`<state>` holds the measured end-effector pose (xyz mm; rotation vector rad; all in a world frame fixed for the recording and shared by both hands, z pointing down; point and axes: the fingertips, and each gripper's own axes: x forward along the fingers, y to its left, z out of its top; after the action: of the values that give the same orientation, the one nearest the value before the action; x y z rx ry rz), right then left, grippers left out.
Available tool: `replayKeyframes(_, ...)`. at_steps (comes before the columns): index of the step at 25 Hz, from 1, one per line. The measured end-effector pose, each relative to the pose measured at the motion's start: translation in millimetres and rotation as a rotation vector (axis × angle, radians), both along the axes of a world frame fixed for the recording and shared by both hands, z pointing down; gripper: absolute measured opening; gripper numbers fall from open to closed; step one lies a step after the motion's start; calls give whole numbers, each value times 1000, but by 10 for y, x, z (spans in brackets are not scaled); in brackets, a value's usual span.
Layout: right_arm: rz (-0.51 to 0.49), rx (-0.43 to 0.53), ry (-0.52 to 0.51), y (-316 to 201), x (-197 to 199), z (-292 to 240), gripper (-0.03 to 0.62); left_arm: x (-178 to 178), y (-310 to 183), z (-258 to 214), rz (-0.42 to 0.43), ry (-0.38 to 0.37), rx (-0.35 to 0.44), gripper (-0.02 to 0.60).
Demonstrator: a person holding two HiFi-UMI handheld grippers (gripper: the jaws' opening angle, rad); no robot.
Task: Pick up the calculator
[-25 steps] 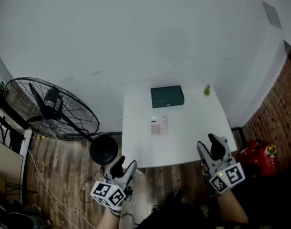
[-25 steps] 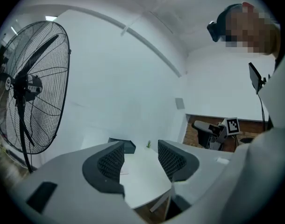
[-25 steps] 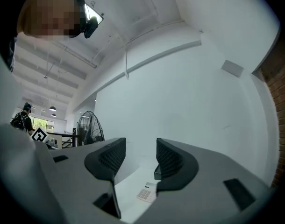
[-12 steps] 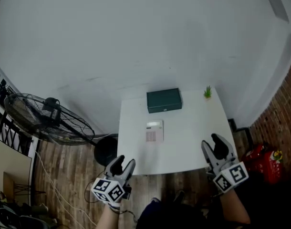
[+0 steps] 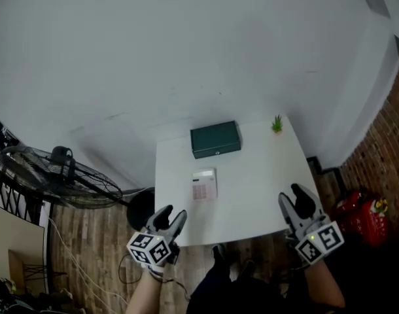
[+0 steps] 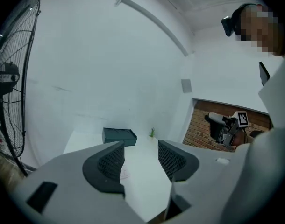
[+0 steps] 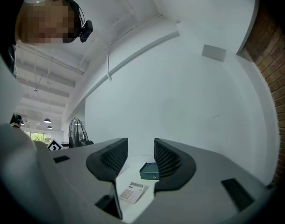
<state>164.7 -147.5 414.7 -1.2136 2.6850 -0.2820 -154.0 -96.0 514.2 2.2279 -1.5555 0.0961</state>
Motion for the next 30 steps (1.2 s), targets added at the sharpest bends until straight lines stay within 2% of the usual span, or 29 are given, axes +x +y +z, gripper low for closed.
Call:
replayKeyframes(4, 44, 1, 28, -129, 80, -41, 167, -53, -333, 270, 45, 5, -32, 221)
replayKeyframes(9, 109, -2, 59, -379, 48, -43, 167, -237, -832, 599, 86, 53, -85, 221)
replayKeyframes(18, 174, -14, 110, -782, -361, 26, 169, -694, -1718, 1317, 136, 102, -193, 221)
replayKeyframes(26, 236, -92, 183, -954, -654, 251, 163, -871, -2408, 2130, 271, 129, -326, 227)
replayKeyframes(30, 271, -124, 228, -903, -684, 352, 161, -757, -2587, 2450, 378, 125, -380, 233)
